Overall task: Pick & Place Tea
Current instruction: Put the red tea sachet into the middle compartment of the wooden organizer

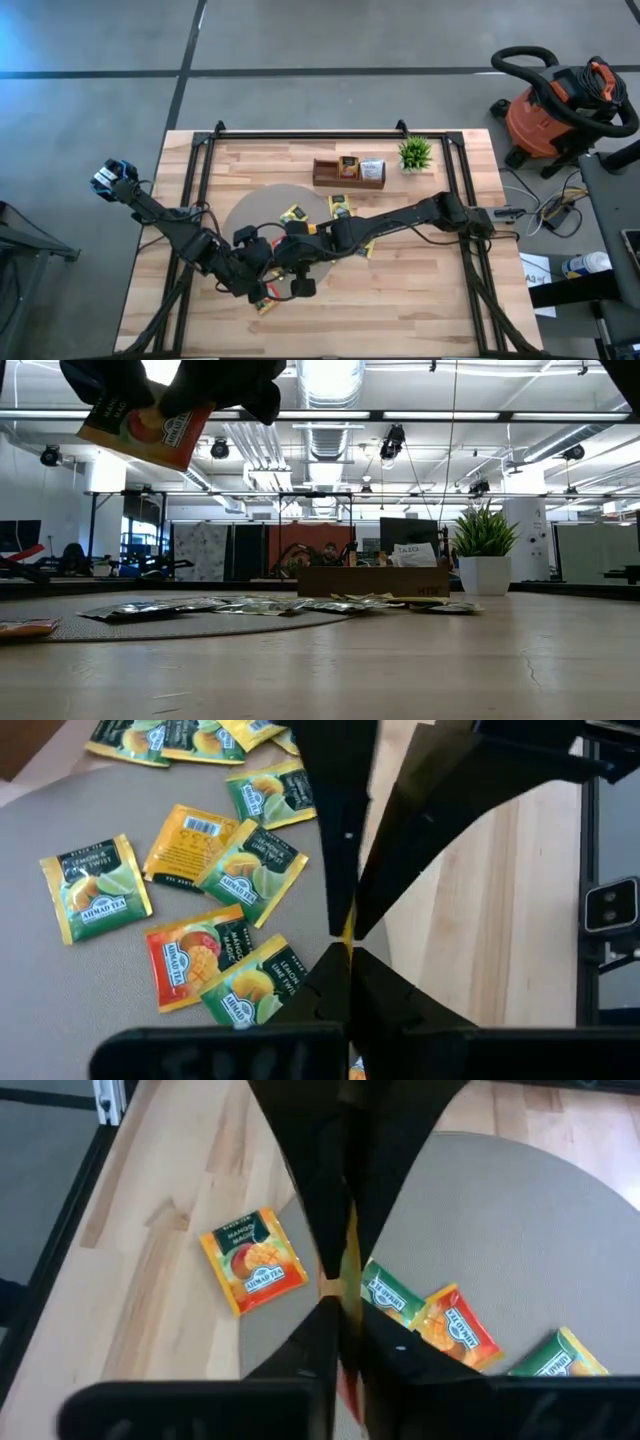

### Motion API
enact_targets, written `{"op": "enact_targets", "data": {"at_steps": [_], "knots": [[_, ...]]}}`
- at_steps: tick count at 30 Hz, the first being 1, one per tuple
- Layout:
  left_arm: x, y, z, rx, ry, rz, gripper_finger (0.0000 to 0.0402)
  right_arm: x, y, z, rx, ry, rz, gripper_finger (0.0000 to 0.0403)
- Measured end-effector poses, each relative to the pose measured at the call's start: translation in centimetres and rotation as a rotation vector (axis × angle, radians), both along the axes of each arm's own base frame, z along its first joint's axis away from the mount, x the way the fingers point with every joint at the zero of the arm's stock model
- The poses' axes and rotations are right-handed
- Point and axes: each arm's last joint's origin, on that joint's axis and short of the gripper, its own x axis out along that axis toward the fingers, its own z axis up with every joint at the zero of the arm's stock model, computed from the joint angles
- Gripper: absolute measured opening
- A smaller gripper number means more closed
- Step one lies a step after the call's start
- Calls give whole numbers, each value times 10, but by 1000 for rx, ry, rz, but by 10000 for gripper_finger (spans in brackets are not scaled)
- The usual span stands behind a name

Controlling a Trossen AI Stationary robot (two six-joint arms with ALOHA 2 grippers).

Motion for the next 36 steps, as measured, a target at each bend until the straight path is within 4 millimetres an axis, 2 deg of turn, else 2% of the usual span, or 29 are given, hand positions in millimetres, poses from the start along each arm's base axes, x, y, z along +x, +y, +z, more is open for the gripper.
{"op": "enact_targets", "data": {"at_steps": [9,14,19,23,28,33,36], "knots": [[-9,-7,4,-50,-47,84,78,-1,0,-3,15,27,-22,10],[-33,-9,10,-24,-69,159,101,-1,0,-4,38,23,-74,9],[-63,-14,18,-19,-191,269,105,4,-3,-1,57,-47,-193,9],[-83,-24,21,-25,-348,325,106,9,-2,10,112,-160,-278,9],[-99,-31,20,-46,-421,331,106,10,-6,24,142,-267,-430,9],[-105,-29,19,-35,-427,345,106,-1,-14,50,94,-379,-616,9],[-104,-24,16,15,-468,367,106,-6,-17,68,81,-444,-637,9]]}}
